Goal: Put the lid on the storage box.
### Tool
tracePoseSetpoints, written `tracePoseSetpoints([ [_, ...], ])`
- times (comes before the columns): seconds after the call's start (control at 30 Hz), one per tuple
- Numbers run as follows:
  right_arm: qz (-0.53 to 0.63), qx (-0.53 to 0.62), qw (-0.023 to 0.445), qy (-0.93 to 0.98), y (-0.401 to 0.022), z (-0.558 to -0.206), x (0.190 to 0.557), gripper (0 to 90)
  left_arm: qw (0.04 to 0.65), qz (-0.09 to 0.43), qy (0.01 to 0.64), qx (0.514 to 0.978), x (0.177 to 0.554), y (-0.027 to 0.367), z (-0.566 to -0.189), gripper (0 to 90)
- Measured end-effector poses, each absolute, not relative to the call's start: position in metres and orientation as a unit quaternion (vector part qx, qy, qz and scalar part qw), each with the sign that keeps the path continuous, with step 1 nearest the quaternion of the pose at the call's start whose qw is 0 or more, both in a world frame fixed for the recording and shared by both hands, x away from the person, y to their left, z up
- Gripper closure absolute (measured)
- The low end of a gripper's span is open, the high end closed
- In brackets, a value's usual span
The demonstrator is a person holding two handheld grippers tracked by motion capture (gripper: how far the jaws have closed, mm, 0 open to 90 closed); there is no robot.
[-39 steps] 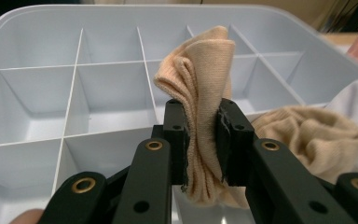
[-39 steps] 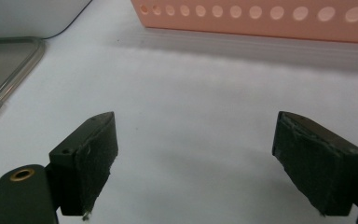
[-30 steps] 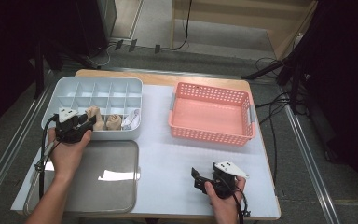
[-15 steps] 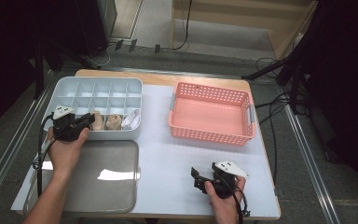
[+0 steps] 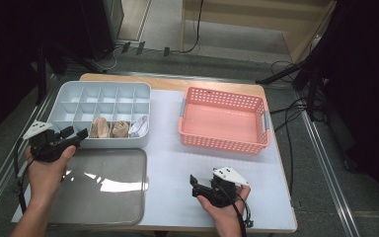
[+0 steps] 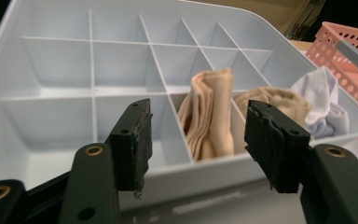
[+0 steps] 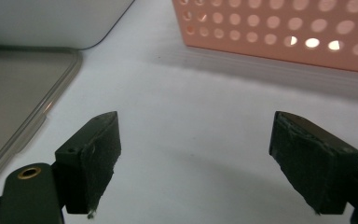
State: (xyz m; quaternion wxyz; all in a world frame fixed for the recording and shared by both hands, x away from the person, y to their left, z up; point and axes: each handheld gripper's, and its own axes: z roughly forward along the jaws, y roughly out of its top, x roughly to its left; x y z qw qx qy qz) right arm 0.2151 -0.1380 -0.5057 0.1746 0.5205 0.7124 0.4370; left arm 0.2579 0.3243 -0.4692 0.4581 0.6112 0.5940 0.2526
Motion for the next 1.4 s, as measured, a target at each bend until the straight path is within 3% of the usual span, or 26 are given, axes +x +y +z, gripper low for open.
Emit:
tracePoseSetpoints([
  [0.13,0.433,0.51,0.209,0.714,-0.125,-0.504,0.211,25.7,0.456,0.263,0.597,0.606,0.239,0.334,-0.476,37.3],
  [0.47,0.448,0.501,0.175,0.72,-0.105,-0.503,0.211,45.8,0.439,0.27,0.609,0.603,0.208,0.353,-0.483,35.1],
  [0.6,0.454,0.485,0.174,0.727,-0.093,-0.504,0.208,49.7,0.437,0.269,0.617,0.596,0.198,0.364,-0.488,37.8],
  [0.87,0.473,0.484,0.129,0.725,-0.064,-0.509,0.206,59.1,0.415,0.264,0.644,0.586,0.174,0.392,-0.507,41.6],
  [1.2,0.457,0.49,0.106,0.734,-0.037,-0.517,0.205,58.8,0.403,0.25,0.658,0.585,0.15,0.405,-0.526,46.4],
  [1.4,0.451,0.486,0.096,0.743,-0.019,-0.525,0.204,50.6,0.388,0.248,0.664,0.589,0.14,0.407,-0.534,45.6],
])
